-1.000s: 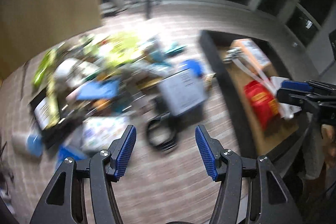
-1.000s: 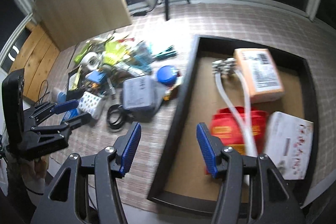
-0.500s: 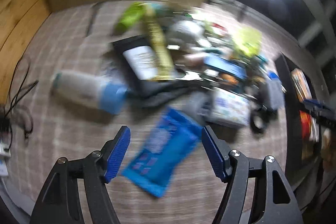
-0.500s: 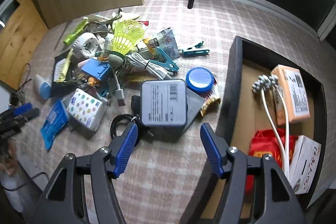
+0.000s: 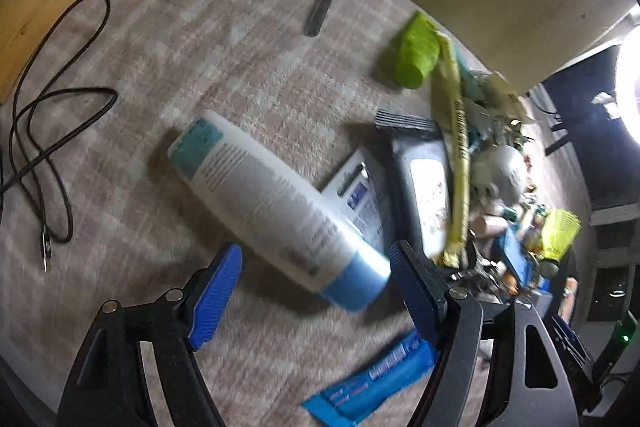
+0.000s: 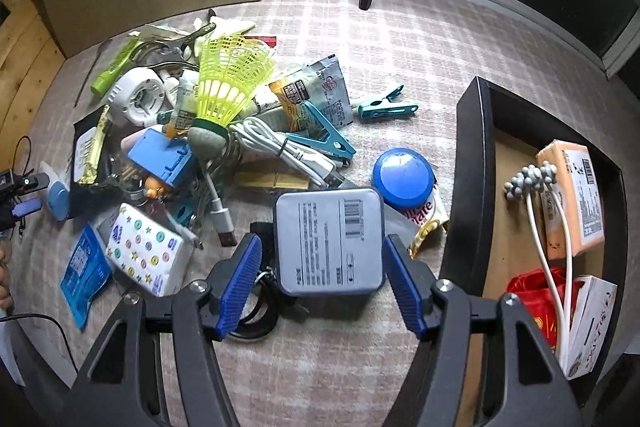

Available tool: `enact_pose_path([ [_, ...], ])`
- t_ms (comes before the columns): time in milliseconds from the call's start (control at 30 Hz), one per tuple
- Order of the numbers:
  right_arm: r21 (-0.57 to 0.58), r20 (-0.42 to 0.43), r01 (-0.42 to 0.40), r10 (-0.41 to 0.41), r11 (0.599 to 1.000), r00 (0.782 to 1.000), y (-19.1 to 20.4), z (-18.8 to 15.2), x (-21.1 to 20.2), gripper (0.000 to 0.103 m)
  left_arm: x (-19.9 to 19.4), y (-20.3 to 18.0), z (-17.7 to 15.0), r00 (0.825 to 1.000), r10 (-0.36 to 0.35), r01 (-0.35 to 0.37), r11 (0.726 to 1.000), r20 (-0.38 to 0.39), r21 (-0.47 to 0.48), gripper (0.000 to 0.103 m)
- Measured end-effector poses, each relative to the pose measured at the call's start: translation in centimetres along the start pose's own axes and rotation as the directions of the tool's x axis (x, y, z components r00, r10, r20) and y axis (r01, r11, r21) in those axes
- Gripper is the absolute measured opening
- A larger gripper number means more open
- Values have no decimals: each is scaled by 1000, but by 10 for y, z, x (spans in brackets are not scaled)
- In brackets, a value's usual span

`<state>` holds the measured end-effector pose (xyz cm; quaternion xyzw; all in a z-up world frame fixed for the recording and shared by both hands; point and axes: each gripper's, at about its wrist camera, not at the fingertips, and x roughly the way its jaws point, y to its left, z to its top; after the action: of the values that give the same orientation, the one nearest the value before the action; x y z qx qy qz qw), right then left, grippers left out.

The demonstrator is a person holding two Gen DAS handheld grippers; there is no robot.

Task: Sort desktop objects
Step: 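Grasp the grey barcoded power bank with the right gripper while the left grasps the white-blue lotion bottle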

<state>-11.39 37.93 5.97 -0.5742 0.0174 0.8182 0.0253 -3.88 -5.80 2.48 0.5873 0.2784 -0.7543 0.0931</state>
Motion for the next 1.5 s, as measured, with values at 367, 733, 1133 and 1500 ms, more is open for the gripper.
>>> enact_pose_path([
  [367, 31, -28, 1, 0, 1000, 1000, -5, 9, 16, 62, 23, -26, -1, 990, 140, -141, 979, 19, 144, 71],
  [733, -13, -70, 24, -25, 1000, 997, 2, 10, 32, 69, 21, -23, -18, 979, 188, -203, 949, 82, 242, 52],
  [1133, -135, -104, 80, -95, 988, 990, 24, 11, 40, 74, 16, -6, -23, 985, 151, -166, 958, 78, 236, 46],
  [1500, -114, -111, 44, -57, 993, 992, 11, 5, 39, 69, 15, 3, -30, 985, 149, -167, 953, 89, 252, 46],
])
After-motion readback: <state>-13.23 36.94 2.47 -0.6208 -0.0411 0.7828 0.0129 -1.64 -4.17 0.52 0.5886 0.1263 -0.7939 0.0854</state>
